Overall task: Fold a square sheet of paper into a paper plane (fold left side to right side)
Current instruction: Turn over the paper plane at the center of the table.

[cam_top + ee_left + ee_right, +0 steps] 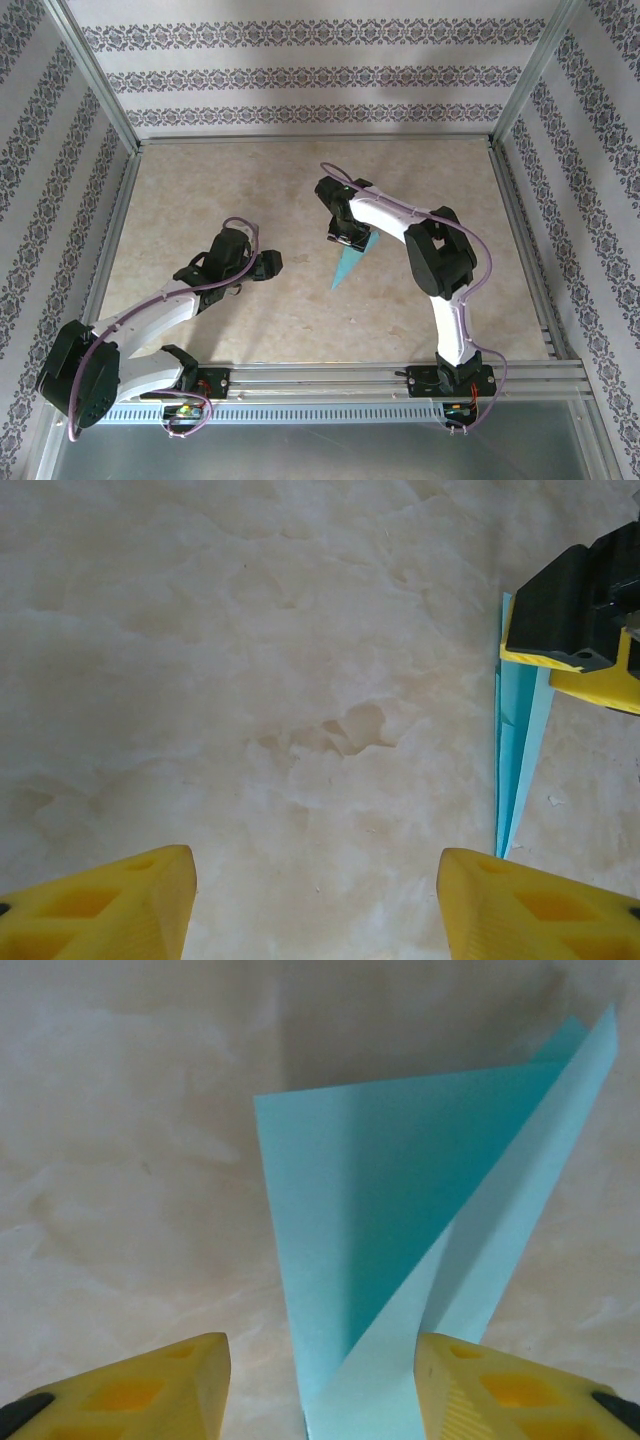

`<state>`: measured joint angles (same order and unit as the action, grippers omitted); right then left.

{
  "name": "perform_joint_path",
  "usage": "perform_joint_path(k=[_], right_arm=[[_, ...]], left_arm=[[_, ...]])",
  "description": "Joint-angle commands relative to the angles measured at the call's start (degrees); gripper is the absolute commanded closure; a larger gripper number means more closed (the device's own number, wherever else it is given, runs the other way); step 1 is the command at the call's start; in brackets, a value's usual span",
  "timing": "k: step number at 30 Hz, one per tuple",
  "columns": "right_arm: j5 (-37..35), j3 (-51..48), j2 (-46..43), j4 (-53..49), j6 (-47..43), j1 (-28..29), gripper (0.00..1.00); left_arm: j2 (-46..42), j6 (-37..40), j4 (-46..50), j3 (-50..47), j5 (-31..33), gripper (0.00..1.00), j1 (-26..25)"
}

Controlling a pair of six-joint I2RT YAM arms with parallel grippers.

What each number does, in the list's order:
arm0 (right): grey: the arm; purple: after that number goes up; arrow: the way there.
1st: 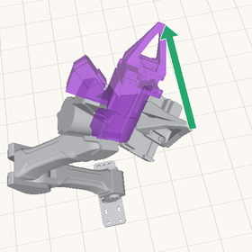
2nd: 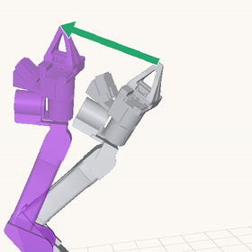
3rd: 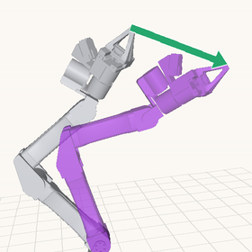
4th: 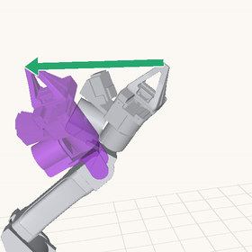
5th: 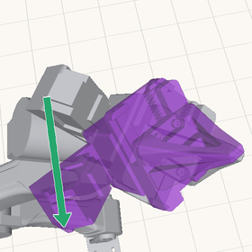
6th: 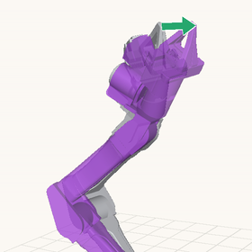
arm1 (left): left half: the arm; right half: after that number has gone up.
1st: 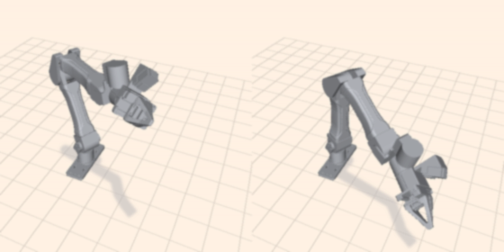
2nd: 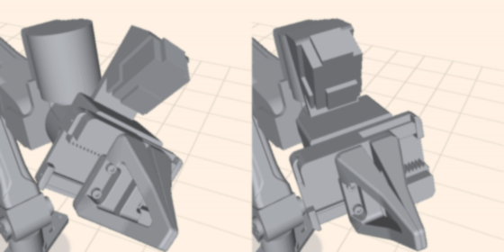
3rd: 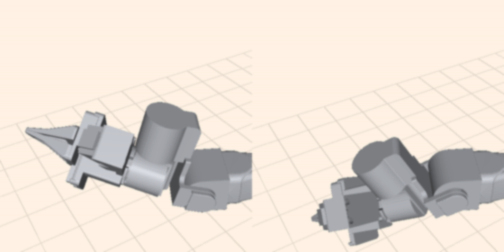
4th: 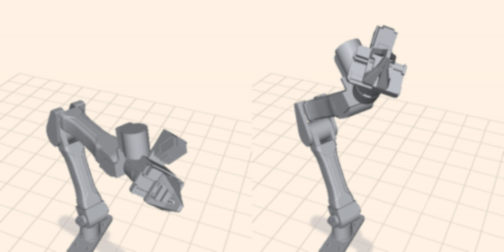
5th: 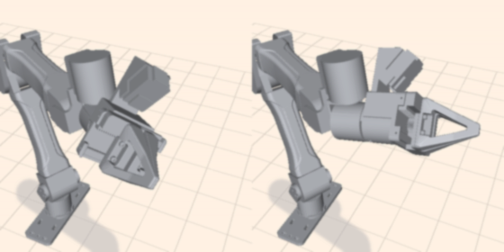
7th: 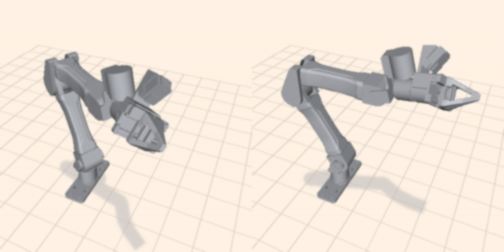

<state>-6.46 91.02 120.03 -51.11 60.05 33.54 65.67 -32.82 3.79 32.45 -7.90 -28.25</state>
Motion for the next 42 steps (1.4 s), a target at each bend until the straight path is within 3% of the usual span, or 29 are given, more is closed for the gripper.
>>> perform_joint_path(k=[1, 8, 23, 27, 31, 35, 38, 42], right_arm=[[-2.0, 1.2, 1.0, -2.9, 2.8, 0.6, 0.52], [-2.1, 0.1, 0.5, -3.1, 3.5, 1.0, 0.60], [-7.0, -3.2, -11.5, -5.8, 3.3, 2.3, 0.96], [-7.6, -5.2, -17.9, -4.4, 1.7, 3.0, 1.00], [-6.2, -11.7, -26.2, 5.5, -4.7, 3.4, 1.00], [2.6, -25.7, -36.9, 28.5, -11.9, 2.3, 1.00], [17.4, -36.8, -42.1, 49.2, -12.9, -1.3, 1.00], [34.4, -43.2, -42.2, 63.5, -9.3, -7.0, 1.00]], left_arm=[[-1.4, 1.9, 1.4, -0.9, -0.5, 0.35, 1.1], [-1.4, 2.8, 2.3, -0.6, -0.4, 0.35, 1.3], [-2.1, 0.8, 3.9, 0.8, -1.0, 0.33, 2.8], [-2.4, -3.8, 1.2, 0.7, -6.2, 0.32, 6.1], [-2.8, -12.4, -7.5, -2.5, -14.4, 0.32, 11.2], [-2.4, -19.3, -17.3, -5.4, -20.8, 0.32, 14.6], [-1.2, -20.9, -20.4, -4.9, -25.0, 0.34, 15.1], [0.5, -22.5, -24.4, -3.9, -30.2, 0.40, 15.1]])
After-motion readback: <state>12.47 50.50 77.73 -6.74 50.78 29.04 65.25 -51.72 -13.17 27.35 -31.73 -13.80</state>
